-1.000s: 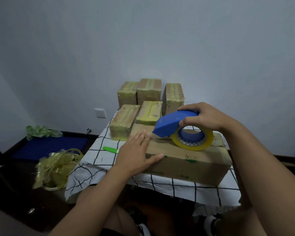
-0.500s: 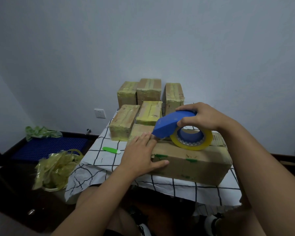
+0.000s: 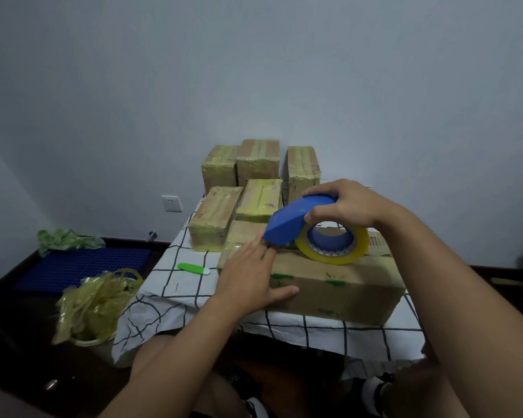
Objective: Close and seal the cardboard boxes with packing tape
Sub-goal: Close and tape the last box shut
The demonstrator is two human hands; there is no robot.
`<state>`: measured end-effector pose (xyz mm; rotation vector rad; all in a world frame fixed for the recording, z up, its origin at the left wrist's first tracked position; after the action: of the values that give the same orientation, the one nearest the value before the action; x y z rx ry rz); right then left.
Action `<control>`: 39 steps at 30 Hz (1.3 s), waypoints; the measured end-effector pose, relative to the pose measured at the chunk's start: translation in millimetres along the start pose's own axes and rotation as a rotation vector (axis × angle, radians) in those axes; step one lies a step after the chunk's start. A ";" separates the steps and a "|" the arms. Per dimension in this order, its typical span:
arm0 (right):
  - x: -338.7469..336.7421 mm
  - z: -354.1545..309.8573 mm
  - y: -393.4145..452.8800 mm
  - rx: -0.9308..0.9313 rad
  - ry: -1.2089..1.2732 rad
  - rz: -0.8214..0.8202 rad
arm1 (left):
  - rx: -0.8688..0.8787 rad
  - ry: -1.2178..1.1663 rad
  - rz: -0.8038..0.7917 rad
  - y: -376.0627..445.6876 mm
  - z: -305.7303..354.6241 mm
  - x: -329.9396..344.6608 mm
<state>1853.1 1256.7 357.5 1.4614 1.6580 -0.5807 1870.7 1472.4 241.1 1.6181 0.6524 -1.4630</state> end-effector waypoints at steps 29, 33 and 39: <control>-54.6 49.2 -70.0 0.075 0.007 0.013 | -0.051 0.033 -0.157 5.2 14.6 -9.3; -54.0 50.2 -70.7 0.078 0.018 0.026 | -0.008 0.039 -0.154 6.6 33.3 -14.1; -53.0 52.1 -70.2 0.081 0.030 0.038 | -0.018 0.068 -0.160 7.9 42.7 -6.0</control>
<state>1799.1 1170.0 359.8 1.5633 1.6424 -0.6135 1853.3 1433.2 250.1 1.6387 0.8479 -1.5171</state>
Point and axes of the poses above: each hand's wrist, its own y-axis towards the middle knuckle, its own x-axis out of the palm, z = x × y, the point moved 2 cm from there along y, towards the middle knuckle, and after that the axes turned 10 degrees about -x, right-handed, at the moved point
